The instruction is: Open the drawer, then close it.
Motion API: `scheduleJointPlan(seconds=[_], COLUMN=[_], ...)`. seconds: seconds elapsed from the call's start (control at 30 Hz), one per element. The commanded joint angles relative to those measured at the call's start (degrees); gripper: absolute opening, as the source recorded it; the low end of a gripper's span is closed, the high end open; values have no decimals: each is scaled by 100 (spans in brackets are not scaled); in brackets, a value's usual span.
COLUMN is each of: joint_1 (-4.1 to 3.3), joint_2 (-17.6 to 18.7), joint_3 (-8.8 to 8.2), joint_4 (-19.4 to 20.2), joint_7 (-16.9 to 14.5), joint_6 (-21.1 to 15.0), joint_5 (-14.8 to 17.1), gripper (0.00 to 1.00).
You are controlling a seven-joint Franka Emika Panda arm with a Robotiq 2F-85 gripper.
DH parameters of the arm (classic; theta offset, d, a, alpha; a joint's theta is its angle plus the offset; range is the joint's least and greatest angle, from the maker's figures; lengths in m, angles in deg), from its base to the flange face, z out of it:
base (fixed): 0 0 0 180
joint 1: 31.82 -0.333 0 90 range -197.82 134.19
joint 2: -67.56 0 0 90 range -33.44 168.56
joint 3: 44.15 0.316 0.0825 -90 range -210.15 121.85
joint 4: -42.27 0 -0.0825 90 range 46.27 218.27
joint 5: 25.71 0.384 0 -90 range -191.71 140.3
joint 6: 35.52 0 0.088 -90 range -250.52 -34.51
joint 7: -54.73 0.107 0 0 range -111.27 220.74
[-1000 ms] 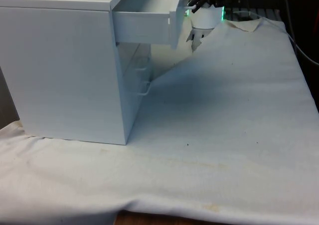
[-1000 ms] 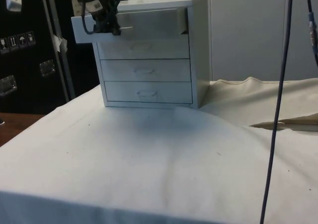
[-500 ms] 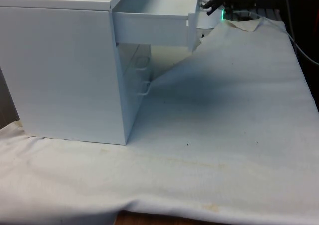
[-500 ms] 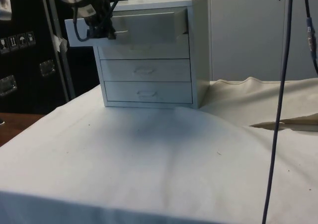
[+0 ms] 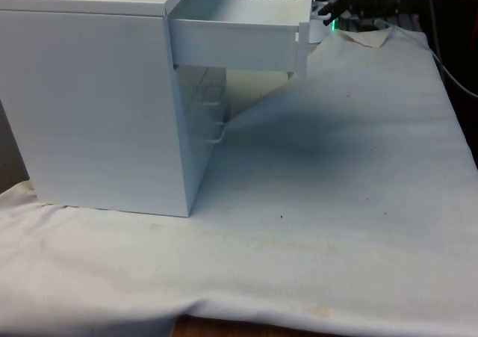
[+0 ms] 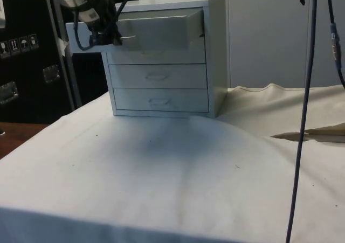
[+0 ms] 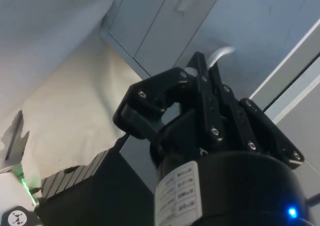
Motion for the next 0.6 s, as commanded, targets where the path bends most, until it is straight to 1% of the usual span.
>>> scheduleJointPlan(seconds=[0.0, 0.03, 0.17, 0.2, 0.23, 0.3, 0.4, 0.43, 0.47, 0.53, 0.57], joint_1=[-34, -29, -52, -11, -57, -63, -46, -29, -52, -63, -86], joint_2=[57, 69, 160, 143, 178, 195, 201, 201, 206, 223, 246], joint_3=[17, 34, 69, 57, 69, 69, 63, 57, 69, 69, 74], joint_4=[-80, -97, -218, -178, -235, -258, -252, -229, -258, -264, -286], joint_7=[11, 17, 52, 46, 57, 63, 63, 63, 74, 86, 115], joint_6=[97, 115, 206, 132, 229, 252, 241, 212, 252, 269, 309], joint_5=[-17, -23, -29, -17, -29, -34, -40, -46, -46, -57, -86], gripper=[0, 0, 0, 0, 0, 0, 0, 0, 0, 0, 0])
